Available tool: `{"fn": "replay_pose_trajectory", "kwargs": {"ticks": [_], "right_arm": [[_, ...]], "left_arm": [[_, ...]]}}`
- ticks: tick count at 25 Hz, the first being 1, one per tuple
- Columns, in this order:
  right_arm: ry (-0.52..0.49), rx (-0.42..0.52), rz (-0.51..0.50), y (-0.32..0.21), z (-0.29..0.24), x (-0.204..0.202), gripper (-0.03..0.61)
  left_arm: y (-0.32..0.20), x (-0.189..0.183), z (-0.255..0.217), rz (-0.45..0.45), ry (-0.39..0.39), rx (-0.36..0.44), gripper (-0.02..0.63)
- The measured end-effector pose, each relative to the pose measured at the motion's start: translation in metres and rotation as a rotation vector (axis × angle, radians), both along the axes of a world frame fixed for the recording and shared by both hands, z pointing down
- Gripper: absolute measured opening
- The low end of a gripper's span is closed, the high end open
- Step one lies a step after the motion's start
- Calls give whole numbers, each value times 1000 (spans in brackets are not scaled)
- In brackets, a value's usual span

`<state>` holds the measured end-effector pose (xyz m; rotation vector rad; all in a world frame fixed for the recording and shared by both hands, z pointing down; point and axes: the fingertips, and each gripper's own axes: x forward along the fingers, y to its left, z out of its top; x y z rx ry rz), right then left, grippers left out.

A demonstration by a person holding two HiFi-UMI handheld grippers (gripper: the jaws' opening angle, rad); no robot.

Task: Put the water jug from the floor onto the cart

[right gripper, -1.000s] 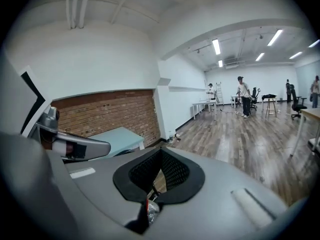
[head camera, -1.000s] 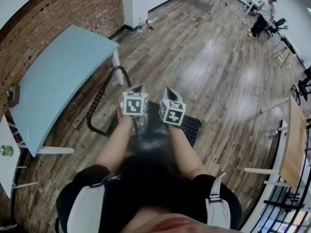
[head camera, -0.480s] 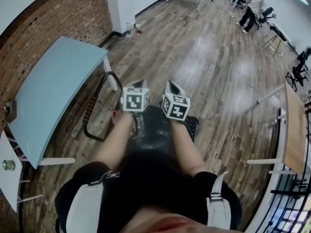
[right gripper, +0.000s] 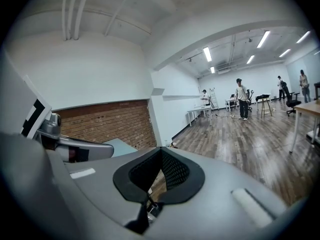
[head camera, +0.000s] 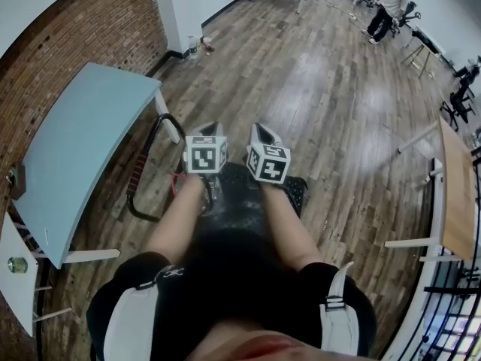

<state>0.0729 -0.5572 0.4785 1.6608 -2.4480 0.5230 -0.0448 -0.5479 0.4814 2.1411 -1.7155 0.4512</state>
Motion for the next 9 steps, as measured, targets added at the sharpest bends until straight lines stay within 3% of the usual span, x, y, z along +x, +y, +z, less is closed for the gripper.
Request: {"fn": "replay_pose_trajectory", "kwargs": {"ticks": [9], "right_arm": [[0,-8,-7,2,2,-6,12]], "left_arm": [[4,-9,6,-4,3,-24,0]]}}
